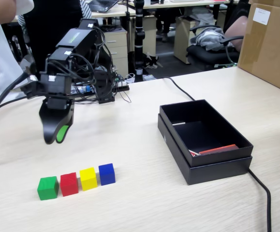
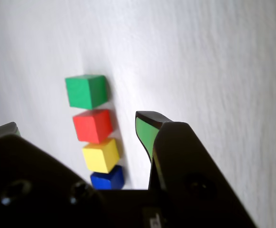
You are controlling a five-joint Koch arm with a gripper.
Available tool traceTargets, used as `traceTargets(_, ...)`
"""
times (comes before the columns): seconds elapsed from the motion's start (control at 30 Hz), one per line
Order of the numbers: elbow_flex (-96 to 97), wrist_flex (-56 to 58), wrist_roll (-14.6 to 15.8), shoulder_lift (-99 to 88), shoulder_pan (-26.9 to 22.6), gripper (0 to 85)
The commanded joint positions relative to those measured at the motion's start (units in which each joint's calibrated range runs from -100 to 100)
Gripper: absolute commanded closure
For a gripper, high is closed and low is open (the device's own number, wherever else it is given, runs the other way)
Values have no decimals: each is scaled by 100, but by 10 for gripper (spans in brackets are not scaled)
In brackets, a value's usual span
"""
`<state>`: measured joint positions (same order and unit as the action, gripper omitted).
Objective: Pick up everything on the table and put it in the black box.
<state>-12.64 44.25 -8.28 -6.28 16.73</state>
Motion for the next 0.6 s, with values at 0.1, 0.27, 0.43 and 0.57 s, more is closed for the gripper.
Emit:
traceTargets(0.1, -2181, 633, -98, 1586, 24, 380)
traceTargets(0.27, -3260, 763, -83, 2768, -29, 382)
traceTargets(0.43, -4230, 1013, -68, 3720, -44, 382)
traceTargets(0.57, -4728, 1022, -68, 4432, -39, 383)
